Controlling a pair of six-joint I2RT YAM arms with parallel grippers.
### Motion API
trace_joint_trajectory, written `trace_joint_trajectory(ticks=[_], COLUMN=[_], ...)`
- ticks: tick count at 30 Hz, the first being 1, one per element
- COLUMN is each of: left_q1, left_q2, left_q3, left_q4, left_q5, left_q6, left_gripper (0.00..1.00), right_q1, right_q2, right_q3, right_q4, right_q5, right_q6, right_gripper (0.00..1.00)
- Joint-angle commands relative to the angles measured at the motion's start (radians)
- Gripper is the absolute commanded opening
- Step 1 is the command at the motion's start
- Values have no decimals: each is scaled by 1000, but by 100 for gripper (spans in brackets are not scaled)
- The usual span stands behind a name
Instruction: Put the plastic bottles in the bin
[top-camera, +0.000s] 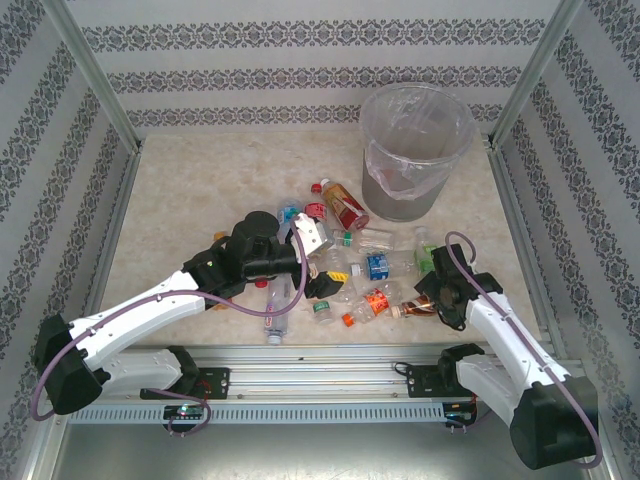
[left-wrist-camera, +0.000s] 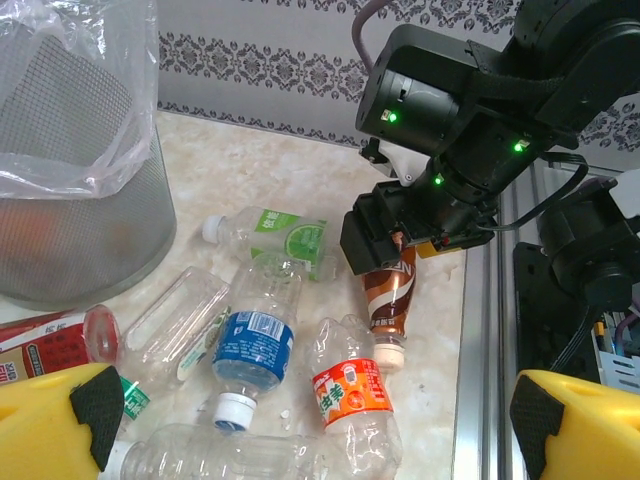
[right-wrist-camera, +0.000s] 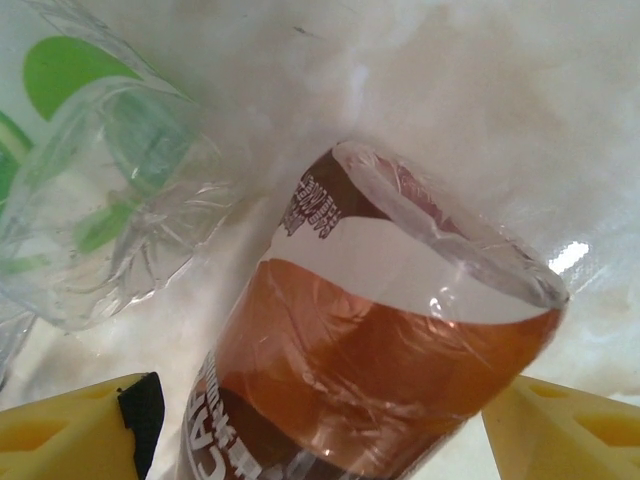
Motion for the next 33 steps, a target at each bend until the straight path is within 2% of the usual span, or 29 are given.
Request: trace_joint_trajectory(ticks=[1, 10, 21, 33], left_q1=[-15, -18, -18, -20], left_q2=[4, 10, 20, 7], left_q3=[8, 8, 6, 0], left_q4=[3, 3, 1, 23], left_q5=[-9, -12, -14, -16], left_q6=[26, 28, 29, -16], left_gripper=[100, 100, 100, 100], right_q1=[-19, -80, -89, -100], right_q2=[11, 31, 102, 91], right_q3=[-28, -73, -74, -68], right_q4=[42, 126, 212, 226], right_q5=[-12, -37, -25, 20], right_q6=[18, 1, -23, -91], right_gripper=[82, 77, 75, 60])
